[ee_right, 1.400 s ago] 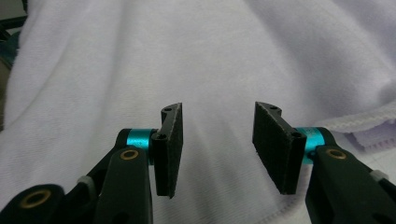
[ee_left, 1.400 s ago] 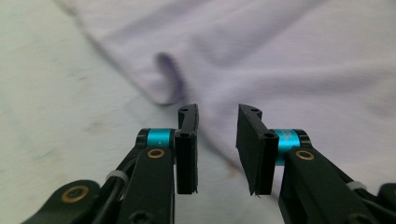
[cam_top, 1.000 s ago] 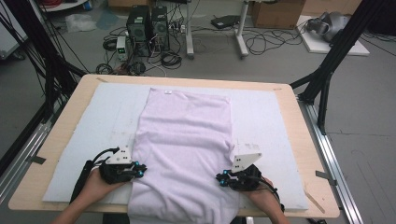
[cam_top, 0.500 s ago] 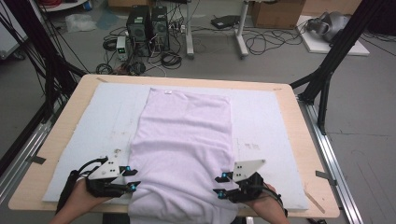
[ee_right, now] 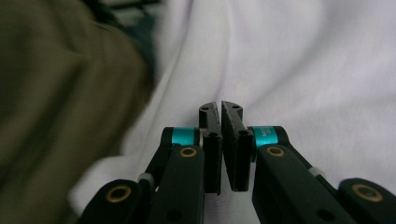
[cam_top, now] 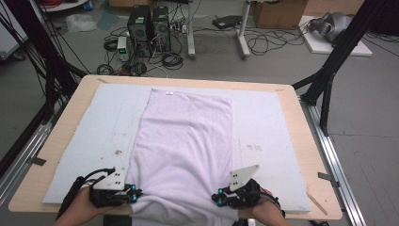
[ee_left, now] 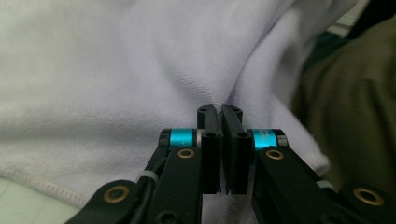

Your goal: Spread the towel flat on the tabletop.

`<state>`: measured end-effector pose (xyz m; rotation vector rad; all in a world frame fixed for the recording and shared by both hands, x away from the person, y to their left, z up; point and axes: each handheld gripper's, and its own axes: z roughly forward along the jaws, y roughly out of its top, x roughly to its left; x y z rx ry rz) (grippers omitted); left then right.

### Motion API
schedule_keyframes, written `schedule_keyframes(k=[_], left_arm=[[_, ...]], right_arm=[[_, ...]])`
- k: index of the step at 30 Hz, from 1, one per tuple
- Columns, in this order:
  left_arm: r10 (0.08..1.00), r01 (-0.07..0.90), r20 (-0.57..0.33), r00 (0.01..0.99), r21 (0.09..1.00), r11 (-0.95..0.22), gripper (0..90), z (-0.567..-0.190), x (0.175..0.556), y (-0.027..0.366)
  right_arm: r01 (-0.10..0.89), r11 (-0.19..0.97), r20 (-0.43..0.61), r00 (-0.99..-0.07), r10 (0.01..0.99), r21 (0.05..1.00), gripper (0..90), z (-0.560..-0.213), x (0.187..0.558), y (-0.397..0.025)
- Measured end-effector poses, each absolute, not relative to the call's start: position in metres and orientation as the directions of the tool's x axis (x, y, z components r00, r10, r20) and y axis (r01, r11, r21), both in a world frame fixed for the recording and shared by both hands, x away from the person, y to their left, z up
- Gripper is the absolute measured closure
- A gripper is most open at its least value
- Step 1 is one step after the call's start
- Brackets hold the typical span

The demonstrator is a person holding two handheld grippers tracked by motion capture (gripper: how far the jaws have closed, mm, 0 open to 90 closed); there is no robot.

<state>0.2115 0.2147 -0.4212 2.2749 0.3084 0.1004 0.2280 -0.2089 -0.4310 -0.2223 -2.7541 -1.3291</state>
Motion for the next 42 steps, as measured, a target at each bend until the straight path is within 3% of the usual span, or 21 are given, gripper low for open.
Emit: schedule_keyframes(k=[4,6,9,13,15,18,23,24,25,26,29,33,35,38,42], left_arm=[[0.313,0.204,-0.009,0.95,0.777,-0.596,59.0,-0.414,0.221,0.218],[0.347,0.222,-0.009,0.938,0.783,-0.58,56.7,-0.417,0.232,0.217],[0.426,0.273,0.008,0.905,0.758,-0.592,56.5,-0.427,0.25,0.212],[0.458,0.316,-0.01,0.889,0.737,-0.597,61.7,-0.441,0.267,0.211],[0.456,0.315,-0.008,0.89,0.735,-0.601,77.1,-0.441,0.266,0.211],[0.459,0.29,0.038,0.888,0.728,-0.621,87.2,-0.438,0.26,0.21],[0.494,0.301,0.043,0.868,0.747,-0.593,85.7,-0.432,0.252,0.225],[0.509,0.303,0.052,0.859,0.749,-0.589,80.1,-0.43,0.25,0.225],[0.513,0.304,0.051,0.857,0.752,-0.584,66.9,-0.428,0.247,0.225],[0.499,0.296,0.043,0.865,0.761,-0.578,61.8,-0.427,0.245,0.225],[0.446,0.259,0.031,0.895,0.776,-0.575,58.2,-0.423,0.232,0.218],[0.384,0.236,0.03,0.923,0.743,-0.626,63.6,-0.428,0.226,0.21],[0.385,0.258,0.005,0.923,0.735,-0.628,65.5,-0.436,0.23,0.208],[0.378,0.259,-0.007,0.926,0.741,-0.62,84.1,-0.441,0.231,0.206],[0.376,0.248,0.005,0.927,0.743,-0.622,87.5,-0.435,0.235,0.204]], right_arm=[[0.184,0.576,0.079,-0.976,0.203,0.797,68.1,-0.416,0.235,-0.217],[0.222,0.584,0.05,-0.954,0.296,0.781,58.0,-0.42,0.247,-0.218],[0.246,0.606,0.027,-0.937,0.348,0.756,56.4,-0.431,0.262,-0.216],[0.268,0.664,0.009,-0.931,0.366,0.698,59.7,-0.441,0.272,-0.211],[0.267,0.655,0.019,-0.933,0.36,0.707,69.7,-0.442,0.273,-0.212],[0.247,0.665,0.012,-0.941,0.337,0.704,85.8,-0.441,0.275,-0.214],[0.252,0.659,-0.008,-0.931,0.364,0.708,84.9,-0.436,0.27,-0.221],[0.25,0.639,0.004,-0.932,0.361,0.727,82.6,-0.434,0.267,-0.221],[0.238,0.619,0.018,-0.941,0.339,0.749,79.5,-0.432,0.264,-0.219],[0.223,0.604,0.022,-0.947,0.322,0.766,75.9,-0.43,0.26,-0.215],[0.208,0.596,0.038,-0.958,0.284,0.776,71.0,-0.431,0.254,-0.205],[0.185,0.645,0.022,-0.967,0.252,0.742,62.5,-0.437,0.249,-0.192],[0.192,0.669,0.023,-0.967,0.254,0.718,62.5,-0.443,0.252,-0.188],[0.191,0.67,0.027,-0.969,0.247,0.717,86.0,-0.443,0.254,-0.19],[0.174,0.693,0.003,-0.97,0.241,0.7,88.3,-0.439,0.255,-0.19]])
